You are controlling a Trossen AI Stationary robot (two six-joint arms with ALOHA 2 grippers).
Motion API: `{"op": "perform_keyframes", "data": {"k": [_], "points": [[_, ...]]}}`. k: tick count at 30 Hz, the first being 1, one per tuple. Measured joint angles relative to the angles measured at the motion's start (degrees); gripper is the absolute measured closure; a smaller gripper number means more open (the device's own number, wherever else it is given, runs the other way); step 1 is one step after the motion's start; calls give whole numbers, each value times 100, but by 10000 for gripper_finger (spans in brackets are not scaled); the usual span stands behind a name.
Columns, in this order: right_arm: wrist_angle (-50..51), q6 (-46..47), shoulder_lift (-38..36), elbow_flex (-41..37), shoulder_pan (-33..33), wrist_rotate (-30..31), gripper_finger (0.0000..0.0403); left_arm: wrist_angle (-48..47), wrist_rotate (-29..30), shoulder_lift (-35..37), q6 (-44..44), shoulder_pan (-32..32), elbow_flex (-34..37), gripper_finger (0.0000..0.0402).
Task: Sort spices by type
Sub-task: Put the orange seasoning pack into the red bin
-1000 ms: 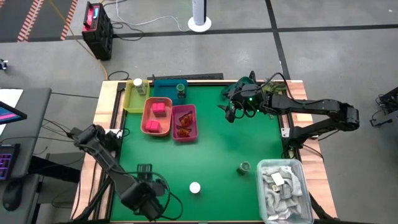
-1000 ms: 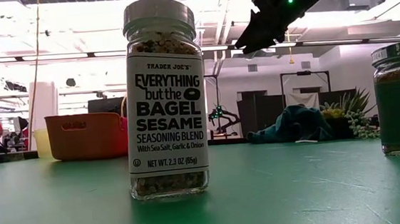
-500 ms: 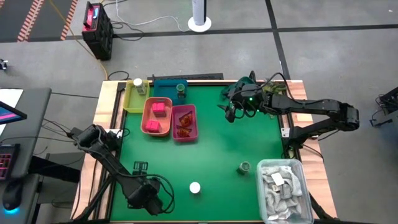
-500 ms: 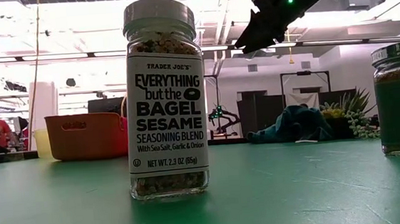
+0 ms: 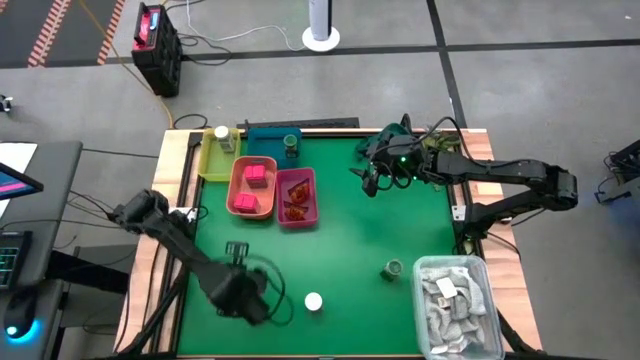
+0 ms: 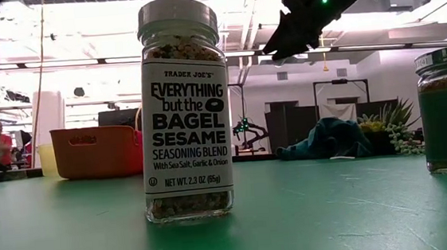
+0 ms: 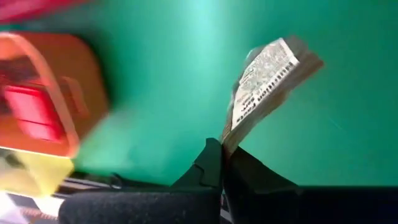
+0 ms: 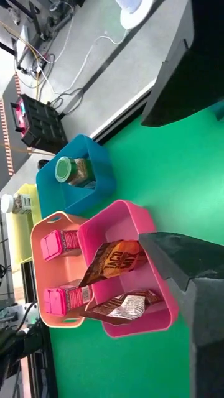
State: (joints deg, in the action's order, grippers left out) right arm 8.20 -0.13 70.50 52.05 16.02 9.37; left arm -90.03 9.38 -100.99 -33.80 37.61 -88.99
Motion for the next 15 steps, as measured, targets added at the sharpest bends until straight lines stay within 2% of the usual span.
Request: {"op": "perform_keyframes", "data": {"k": [7,11,15], "points": [[56,33,0,0,-78,0,86,228,933,982,698,-1152,-9,401],[75,57,0,0,-104,0,86,965,1278,1506,1370,-1961,-9,401],[75,79,7,2,-141,2,86,1876,1316,1912,1938,-2820,-9,401]]}}
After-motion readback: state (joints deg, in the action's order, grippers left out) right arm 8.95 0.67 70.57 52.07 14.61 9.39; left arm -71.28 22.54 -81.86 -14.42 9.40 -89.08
